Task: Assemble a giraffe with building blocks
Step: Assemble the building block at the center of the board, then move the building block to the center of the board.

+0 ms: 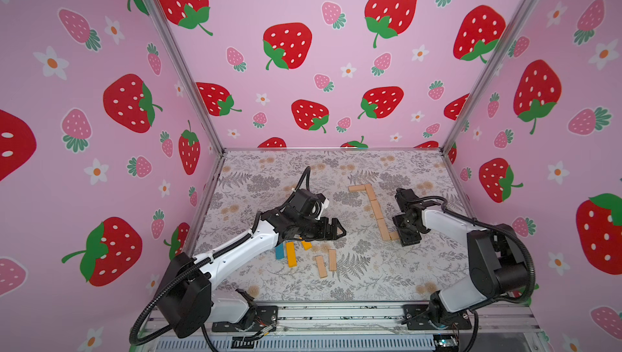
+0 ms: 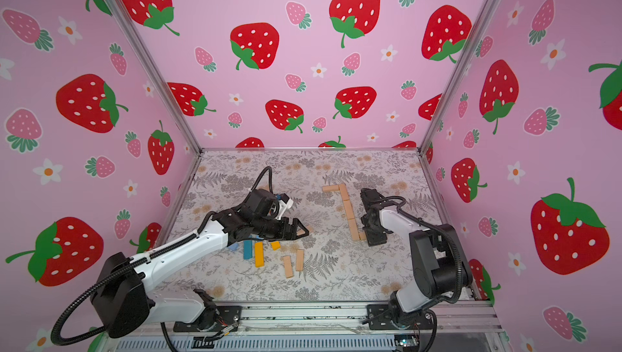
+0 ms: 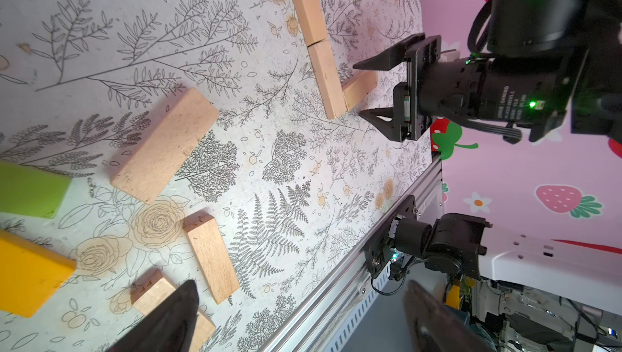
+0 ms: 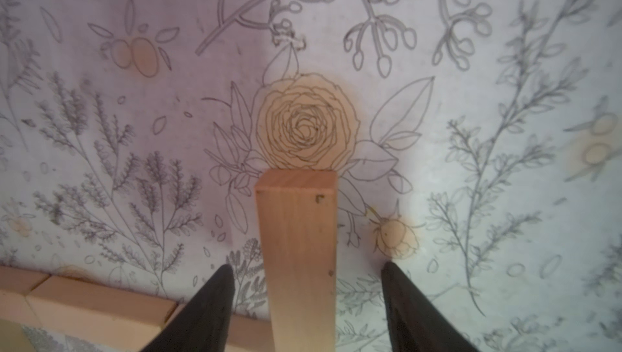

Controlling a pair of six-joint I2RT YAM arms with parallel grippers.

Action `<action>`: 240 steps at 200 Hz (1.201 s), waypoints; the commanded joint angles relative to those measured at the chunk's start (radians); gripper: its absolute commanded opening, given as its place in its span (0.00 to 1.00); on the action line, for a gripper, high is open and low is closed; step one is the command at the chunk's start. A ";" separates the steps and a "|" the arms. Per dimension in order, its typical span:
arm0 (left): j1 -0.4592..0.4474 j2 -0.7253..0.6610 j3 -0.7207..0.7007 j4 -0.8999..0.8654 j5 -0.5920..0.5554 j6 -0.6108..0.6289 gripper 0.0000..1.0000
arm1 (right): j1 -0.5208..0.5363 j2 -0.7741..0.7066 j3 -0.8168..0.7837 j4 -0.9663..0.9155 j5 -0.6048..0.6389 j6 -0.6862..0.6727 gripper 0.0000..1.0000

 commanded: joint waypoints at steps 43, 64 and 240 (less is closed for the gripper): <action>0.036 0.140 0.124 -0.187 -0.172 0.177 0.97 | 0.030 -0.226 0.002 -0.160 0.036 -0.232 0.75; 0.037 0.258 0.206 -0.239 -0.222 0.253 0.95 | 0.030 -0.305 -0.011 -0.180 0.049 -0.328 0.75; -0.095 0.681 0.482 -0.352 -0.447 0.478 0.56 | -0.013 -0.611 -0.165 -0.127 0.015 -0.579 0.74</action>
